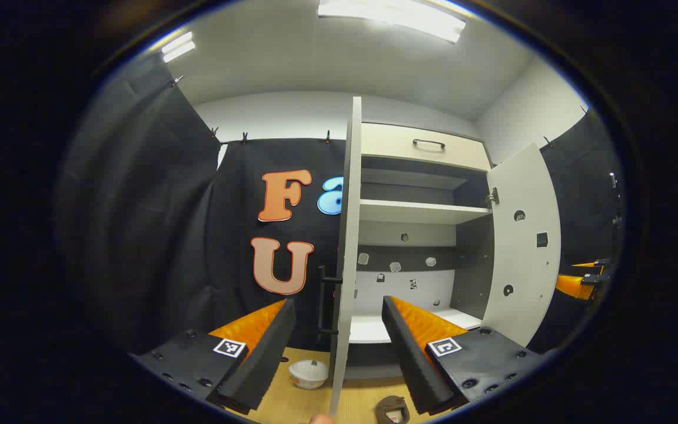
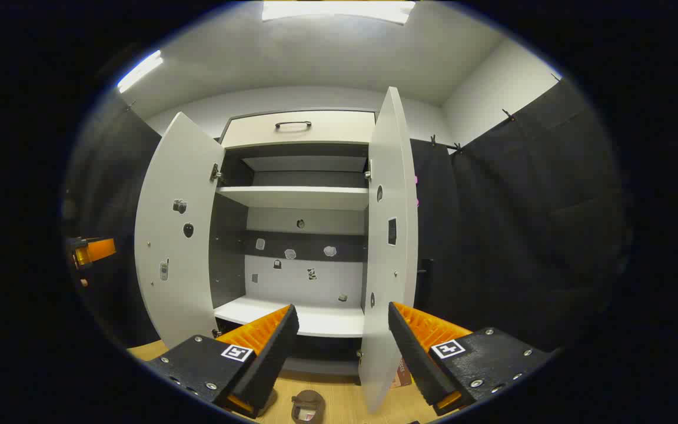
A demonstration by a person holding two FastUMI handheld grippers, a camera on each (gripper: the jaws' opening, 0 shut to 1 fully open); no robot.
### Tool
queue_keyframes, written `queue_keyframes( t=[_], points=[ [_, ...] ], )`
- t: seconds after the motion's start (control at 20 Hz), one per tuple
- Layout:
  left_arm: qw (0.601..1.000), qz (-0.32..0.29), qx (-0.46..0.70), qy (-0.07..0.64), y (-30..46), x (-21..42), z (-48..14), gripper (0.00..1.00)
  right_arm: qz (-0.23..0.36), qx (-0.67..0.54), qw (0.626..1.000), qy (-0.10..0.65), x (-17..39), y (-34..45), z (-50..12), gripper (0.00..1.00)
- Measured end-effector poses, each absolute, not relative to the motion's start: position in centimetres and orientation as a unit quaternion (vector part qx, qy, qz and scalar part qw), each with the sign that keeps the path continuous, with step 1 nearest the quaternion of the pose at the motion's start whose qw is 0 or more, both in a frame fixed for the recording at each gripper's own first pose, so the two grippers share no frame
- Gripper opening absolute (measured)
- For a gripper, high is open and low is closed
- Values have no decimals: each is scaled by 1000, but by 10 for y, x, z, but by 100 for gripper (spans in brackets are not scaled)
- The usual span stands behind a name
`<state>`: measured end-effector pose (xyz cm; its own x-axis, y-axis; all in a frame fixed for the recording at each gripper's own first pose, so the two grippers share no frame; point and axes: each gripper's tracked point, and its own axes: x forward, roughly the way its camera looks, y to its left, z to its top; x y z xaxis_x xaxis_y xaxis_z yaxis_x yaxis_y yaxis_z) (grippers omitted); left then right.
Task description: Grab one shoe with the right hand and put it into the shoe cabinet, grab the other shoe with the left hand and put it into the shoe cabinet; then close the right door with the right hand and the left door with the left hand.
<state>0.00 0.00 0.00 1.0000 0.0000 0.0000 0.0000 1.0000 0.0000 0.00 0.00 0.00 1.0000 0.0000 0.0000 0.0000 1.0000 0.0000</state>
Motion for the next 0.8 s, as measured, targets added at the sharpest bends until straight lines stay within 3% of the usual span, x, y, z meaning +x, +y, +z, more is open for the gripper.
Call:
queue_keyframes(
  t=[0.35, 0.5, 0.8],
  points=[
    [1000, -5, 2, -1, -5, -1, 2, 94, 3, -2, 1000, 2, 0, 2, -4, 94],
    [1000, -3, 3, 0, -4, -1, 2, 99, 4, -1, 1000, 4, 1, 2, -7, 94],
    [1000, 2, 12, -12, -5, -1, 12, 96, 9, 1, 1000, 9, 3, 4, -13, 94]
  ],
)
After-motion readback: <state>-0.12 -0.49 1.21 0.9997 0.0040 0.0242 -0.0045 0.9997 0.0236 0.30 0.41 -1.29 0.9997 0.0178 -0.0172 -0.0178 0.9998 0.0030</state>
